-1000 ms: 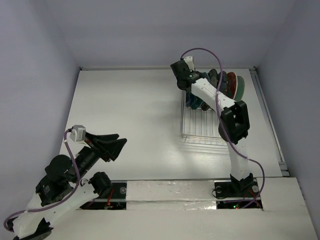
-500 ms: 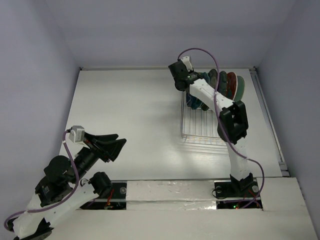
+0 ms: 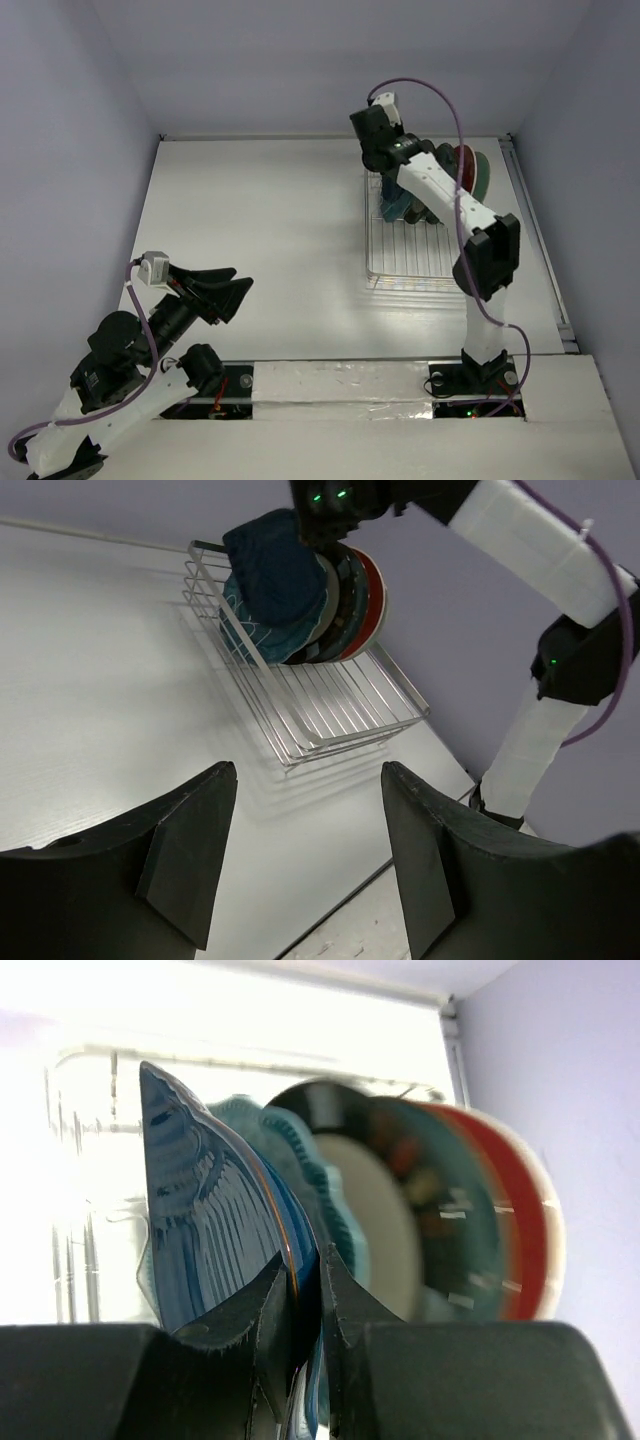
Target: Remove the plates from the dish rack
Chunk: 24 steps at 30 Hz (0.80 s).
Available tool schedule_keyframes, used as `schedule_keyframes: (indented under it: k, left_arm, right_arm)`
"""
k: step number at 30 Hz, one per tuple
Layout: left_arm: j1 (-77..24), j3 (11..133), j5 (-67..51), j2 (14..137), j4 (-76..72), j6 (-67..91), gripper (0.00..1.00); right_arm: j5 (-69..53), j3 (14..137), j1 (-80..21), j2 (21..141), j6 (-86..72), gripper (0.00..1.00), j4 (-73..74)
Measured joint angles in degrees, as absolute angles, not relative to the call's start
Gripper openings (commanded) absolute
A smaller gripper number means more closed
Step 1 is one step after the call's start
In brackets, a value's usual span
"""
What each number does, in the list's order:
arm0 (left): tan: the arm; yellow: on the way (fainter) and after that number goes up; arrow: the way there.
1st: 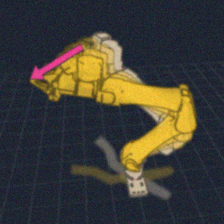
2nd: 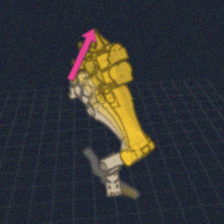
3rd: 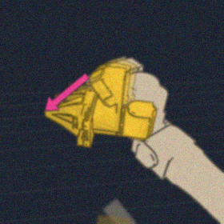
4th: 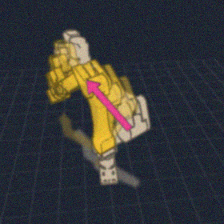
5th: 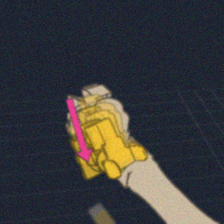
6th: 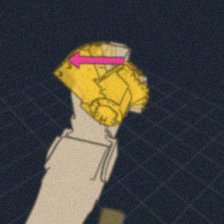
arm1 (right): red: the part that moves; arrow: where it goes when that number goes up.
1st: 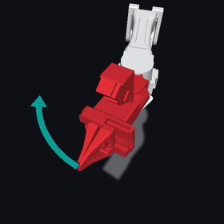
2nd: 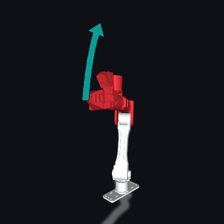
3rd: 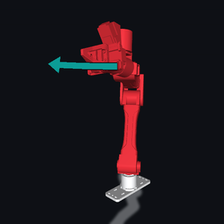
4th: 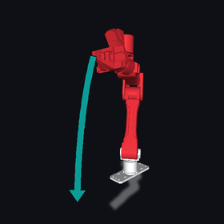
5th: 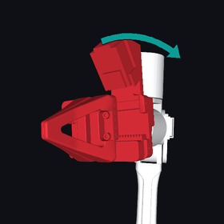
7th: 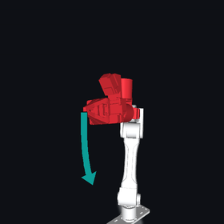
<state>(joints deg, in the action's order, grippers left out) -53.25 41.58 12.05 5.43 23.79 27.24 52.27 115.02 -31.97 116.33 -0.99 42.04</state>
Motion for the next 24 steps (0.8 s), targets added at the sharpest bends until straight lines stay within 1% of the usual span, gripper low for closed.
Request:
schedule_keyframes:
  k: [8,11,14,17,21,24]
  left_arm:
    - [-53.25,41.58,12.08,5.48,23.79,27.24,0.57]
    - [-53.25,41.58,12.08,5.56,23.79,27.27,0.57]
    - [-53.25,41.58,12.05,5.91,23.79,27.27,0.57]
    - [-53.25,41.58,12.05,6.31,23.83,27.31,0.57]
    - [-53.25,41.58,12.05,6.46,23.86,27.51,0.56]
    - [-53.25,41.58,12.05,6.68,23.86,27.57,0.56]
  right_arm:
    - [48.51,113.4,-33.95,98.28,-4.71,0.0,41.5]
    - [44.69,110.63,-35.2,93.01,-7.25,0.0,39.35]
    - [38.26,105.49,-36.77,89.93,-9.93,0.0,37.04]
    - [28.21,97.23,-38.52,88.53,-13.82,0.0,32.29]
    - [14.79,86.35,-41.45,89.84,-19.49,0.0,26.44]
    - [7.25,79.7,-43.46,91.22,-22.65,0.0,22.68]
